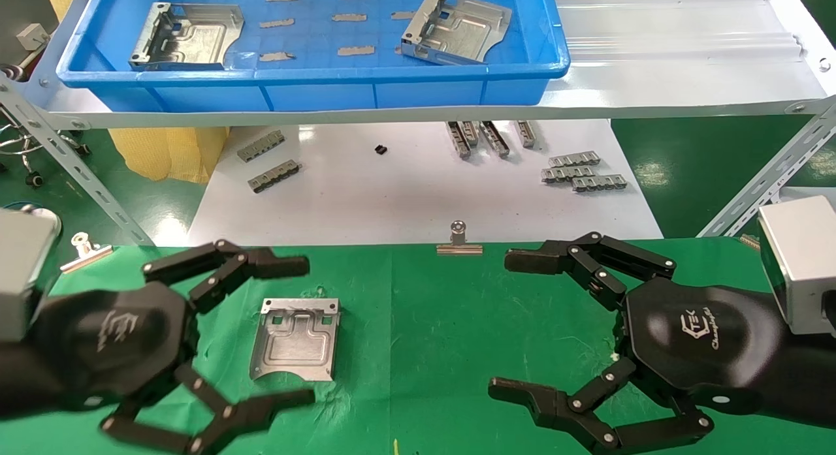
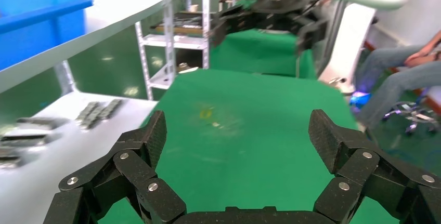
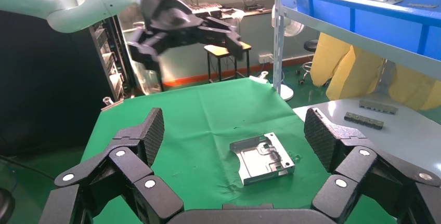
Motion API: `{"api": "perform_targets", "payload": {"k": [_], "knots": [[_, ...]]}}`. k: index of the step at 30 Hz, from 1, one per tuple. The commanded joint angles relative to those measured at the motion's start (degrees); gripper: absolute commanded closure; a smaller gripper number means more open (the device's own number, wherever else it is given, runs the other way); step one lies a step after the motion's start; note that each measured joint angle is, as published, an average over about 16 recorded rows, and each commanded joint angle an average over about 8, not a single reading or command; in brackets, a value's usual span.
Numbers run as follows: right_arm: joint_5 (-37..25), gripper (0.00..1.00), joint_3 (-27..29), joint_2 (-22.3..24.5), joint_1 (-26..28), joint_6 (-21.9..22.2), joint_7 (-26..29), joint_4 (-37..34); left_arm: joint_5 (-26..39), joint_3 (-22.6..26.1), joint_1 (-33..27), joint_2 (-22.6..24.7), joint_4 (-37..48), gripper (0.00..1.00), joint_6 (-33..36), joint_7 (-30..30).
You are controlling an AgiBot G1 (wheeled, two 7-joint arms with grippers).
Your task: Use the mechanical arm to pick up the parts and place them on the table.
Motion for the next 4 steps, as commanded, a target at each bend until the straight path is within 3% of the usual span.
{"api": "perform_targets", "payload": {"k": [1,4], "knots": [[0.00,0.00,0.00,0.00,0.00,0.00,0.00,0.00,-1.63,-1.39,2.13,-1.24,-3.79,0.00,-0.30,-2.47],[0.00,0.00,0.00,0.00,0.00,0.01,0.00,-0.01,-2.20,-1.87,2.87,-1.67,-5.12,0.00,-0.40,-3.32]]}}
